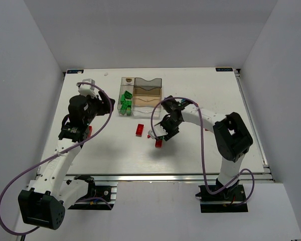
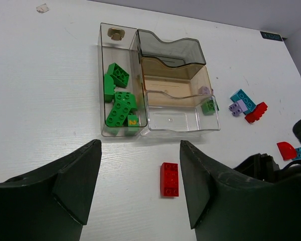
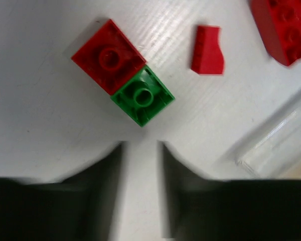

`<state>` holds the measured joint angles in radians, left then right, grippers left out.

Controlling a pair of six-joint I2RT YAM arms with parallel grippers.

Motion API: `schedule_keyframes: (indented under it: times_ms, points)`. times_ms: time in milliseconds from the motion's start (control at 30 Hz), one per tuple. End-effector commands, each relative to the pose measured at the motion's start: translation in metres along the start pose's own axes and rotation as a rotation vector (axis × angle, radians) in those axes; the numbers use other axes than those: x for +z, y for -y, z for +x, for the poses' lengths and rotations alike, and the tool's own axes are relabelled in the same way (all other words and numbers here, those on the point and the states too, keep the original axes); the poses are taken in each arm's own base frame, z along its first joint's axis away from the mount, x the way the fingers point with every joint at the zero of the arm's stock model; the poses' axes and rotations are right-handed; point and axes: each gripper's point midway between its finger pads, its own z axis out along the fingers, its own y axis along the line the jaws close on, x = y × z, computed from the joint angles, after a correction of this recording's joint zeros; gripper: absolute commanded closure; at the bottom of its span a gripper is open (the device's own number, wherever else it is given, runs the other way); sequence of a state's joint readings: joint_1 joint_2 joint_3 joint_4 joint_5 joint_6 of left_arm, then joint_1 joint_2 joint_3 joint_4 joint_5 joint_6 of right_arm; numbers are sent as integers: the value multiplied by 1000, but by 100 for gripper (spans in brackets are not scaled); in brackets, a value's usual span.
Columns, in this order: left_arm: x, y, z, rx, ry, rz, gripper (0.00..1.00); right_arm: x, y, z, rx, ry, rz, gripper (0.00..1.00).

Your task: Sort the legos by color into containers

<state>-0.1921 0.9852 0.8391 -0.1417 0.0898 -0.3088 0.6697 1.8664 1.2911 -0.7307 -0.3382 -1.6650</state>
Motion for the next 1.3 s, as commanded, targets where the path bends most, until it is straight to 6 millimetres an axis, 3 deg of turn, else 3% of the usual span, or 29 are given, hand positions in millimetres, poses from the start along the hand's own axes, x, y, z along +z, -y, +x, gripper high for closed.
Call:
schedule_keyframes:
  times_ms: [0,33,67,333,767,1267]
  points:
    - [-5,1,-6,-1,27,4,27,-19,3,-5,12,-27,51,42]
    - [-5,1,-4,-1,22,4,27,-21,5,-6,3,-30,65,11]
    - [-4,0,-4,-3,23,1,27,-20,6,-6,-2,-29,73,11]
    - [-2,-4,-2,-1,15,-17,26,3,9,-17,-83,14,57,11]
    - [-1,-4,-2,-1,14,-19,26,23,10,-26,-156,33,11,14]
    - [-2,-5,-3,0,17,-25,26,30,-3,-39,-262,39,-75,32]
